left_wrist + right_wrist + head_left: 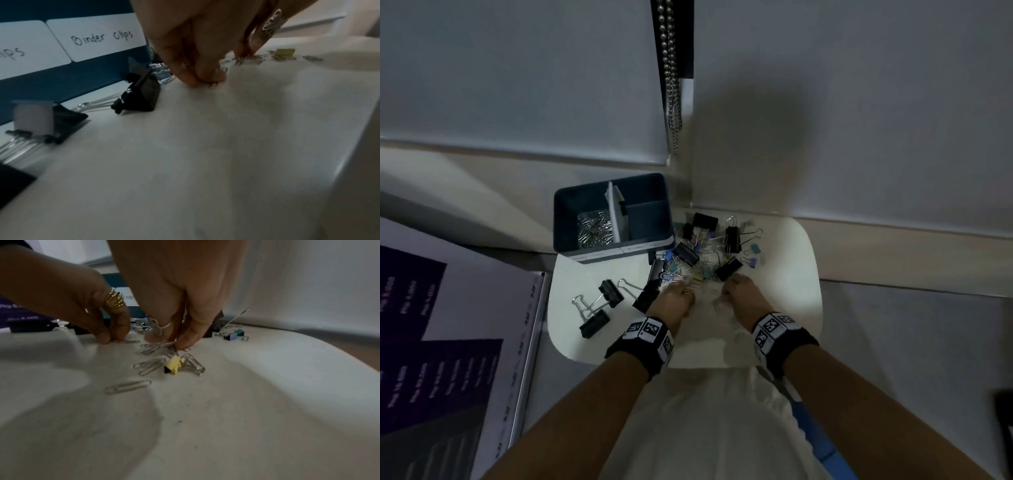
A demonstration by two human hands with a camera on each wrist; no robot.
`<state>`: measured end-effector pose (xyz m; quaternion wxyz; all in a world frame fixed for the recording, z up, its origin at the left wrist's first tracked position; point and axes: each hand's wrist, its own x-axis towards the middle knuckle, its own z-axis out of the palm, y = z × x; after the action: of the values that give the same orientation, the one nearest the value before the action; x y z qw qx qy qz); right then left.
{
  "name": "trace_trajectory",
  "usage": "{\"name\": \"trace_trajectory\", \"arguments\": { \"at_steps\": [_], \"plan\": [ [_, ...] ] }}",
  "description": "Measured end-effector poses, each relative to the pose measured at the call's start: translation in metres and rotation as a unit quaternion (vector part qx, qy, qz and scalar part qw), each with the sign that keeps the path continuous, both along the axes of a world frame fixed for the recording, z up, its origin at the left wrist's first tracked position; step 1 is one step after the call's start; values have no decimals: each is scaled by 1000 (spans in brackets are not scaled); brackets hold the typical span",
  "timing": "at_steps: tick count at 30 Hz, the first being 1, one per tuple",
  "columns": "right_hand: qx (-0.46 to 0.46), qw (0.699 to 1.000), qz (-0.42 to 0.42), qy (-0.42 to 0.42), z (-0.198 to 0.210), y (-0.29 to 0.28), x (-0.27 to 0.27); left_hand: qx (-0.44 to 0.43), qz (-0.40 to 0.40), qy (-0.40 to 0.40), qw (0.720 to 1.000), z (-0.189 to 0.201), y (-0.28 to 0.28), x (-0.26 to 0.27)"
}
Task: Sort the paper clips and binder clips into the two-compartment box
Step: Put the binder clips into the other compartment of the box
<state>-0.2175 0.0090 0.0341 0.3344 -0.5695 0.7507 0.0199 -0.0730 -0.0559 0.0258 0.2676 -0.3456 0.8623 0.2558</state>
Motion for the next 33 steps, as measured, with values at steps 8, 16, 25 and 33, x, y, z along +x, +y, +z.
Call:
{"name": "trace_trajectory", "arguments": {
  "at_steps": [8, 16, 25, 33],
  "plan": [
    [67, 997, -41, 12, 8, 2, 4, -34, -21, -16, 999, -8, 5, 1],
    [30, 992, -121, -17, 20, -6, 9, -67, 14, 74, 995, 8, -5, 7],
    [-180, 964, -137, -138, 89, -106, 66, -178, 391, 309, 848, 83, -110, 77],
    [-115, 985, -75, -107, 79, -185, 129, -216, 384, 259, 860, 61, -151, 111]
  ]
}}
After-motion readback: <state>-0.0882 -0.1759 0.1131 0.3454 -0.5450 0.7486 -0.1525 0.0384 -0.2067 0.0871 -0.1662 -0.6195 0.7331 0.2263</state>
